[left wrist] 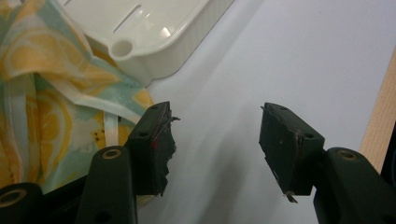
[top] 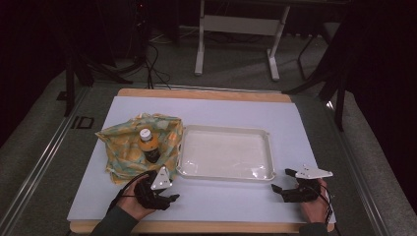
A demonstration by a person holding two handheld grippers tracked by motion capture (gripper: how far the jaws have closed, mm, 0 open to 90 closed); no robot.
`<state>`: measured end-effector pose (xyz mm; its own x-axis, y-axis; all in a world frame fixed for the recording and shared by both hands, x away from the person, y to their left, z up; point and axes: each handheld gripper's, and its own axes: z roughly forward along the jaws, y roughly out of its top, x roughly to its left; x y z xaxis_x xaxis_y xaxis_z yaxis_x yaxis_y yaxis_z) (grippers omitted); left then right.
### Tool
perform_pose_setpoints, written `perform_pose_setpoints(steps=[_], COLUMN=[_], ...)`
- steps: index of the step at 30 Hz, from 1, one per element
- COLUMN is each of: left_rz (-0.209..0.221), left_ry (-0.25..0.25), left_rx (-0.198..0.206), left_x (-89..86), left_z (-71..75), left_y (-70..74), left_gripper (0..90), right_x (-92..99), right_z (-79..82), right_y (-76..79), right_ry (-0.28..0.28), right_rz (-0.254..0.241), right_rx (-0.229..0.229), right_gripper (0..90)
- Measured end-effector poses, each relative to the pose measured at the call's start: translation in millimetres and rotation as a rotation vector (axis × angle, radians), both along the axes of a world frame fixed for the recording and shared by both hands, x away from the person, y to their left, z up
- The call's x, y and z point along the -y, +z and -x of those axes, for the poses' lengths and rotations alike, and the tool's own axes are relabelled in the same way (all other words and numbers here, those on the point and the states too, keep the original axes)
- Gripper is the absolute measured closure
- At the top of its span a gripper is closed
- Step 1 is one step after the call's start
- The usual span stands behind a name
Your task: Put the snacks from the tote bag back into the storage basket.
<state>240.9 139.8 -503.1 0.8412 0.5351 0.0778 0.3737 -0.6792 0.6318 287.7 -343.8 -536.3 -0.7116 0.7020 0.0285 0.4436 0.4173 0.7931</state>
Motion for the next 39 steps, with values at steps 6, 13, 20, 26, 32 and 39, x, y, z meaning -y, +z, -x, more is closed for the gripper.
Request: perform_pose_setpoints(steps=[6, 13, 20, 26, 32, 39], left_rz=[-0.014, -0.030, -0.057, -0.072, -0.099, -0.121], left_ry=[-0.012, -0.022, -0.032, -0.037, -0.051, -0.062], left_rx=[-0.015, -0.033, -0.041, -0.046, -0.053, -0.058], left_x=[3.2, 3.3, 4.8, 4.5, 4.8, 6.3], left_z=[-1.6, -3.3, -3.2, -3.6, -4.0, -6.3], left_y=[3.1, 5.6, 7.3, 10.3, 14.2, 18.5], left_gripper=[43.8, 43.9, 44.0, 44.4, 44.9, 45.7], right_x=[0.8, 2.6, 4.1, 4.0, 3.5, 3.0], right_z=[0.3, 2.9, 4.3, 4.0, 4.0, 4.2], right_y=[0.0, 0.8, 1.1, 1.2, 1.1, 1.0], right_ry=[0.001, 0.000, 0.004, 0.005, 0.009, 0.020], right_rz=[-0.007, -0.025, -0.039, -0.041, -0.037, -0.030], right_rx=[0.001, 0.023, 0.037, 0.025, 0.028, 0.034], right_gripper=[13.4, 13.7, 13.9, 13.9, 13.9, 14.0])
